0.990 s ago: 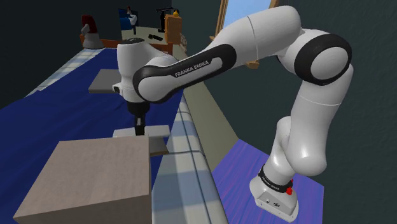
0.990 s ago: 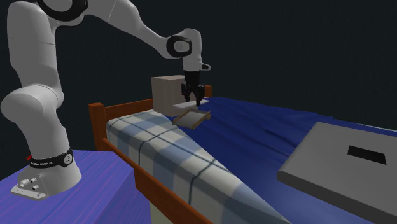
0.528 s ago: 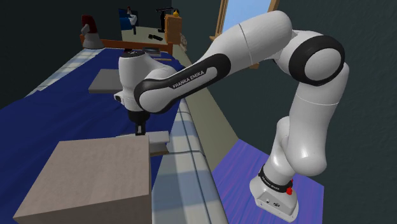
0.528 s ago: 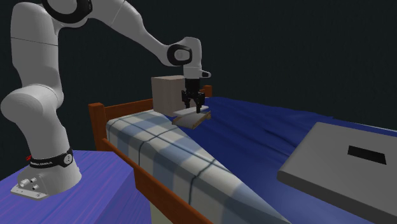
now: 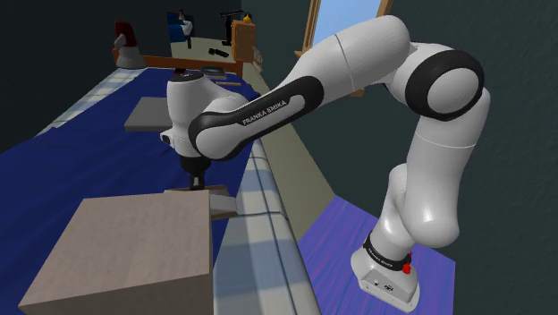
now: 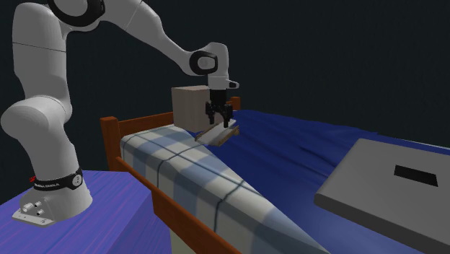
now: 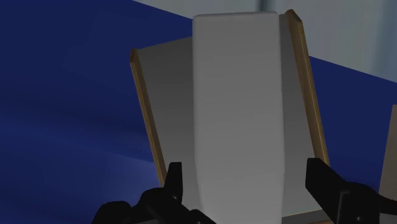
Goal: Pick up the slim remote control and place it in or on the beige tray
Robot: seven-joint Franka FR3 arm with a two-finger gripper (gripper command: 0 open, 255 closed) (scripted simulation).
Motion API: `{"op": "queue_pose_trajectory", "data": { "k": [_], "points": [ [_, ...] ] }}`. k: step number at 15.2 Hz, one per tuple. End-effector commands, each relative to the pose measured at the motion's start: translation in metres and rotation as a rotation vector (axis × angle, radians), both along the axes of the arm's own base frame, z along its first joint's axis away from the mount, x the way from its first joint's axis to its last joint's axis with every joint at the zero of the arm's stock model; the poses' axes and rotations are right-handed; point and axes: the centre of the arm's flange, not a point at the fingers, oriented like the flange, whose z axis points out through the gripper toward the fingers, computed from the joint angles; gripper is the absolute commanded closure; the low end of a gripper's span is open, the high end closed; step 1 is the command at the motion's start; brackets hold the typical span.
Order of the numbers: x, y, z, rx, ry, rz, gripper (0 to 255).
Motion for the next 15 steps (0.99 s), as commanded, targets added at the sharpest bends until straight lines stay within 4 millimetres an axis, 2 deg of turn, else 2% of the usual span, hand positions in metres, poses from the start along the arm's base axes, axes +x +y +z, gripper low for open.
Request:
{"op": "queue_pose_trajectory", "data": {
  "k": [1, 4, 8, 15],
  "points": [
    [0.000, 0.000, 0.000, 0.000, 0.000, 0.000, 0],
    [0.000, 0.000, 0.000, 0.000, 0.000, 0.000, 0],
    [0.000, 0.001, 0.050, 0.000, 0.000, 0.000, 0],
    [0.000, 0.001, 0.050, 0.000, 0.000, 0.000, 0]
  ]
}}
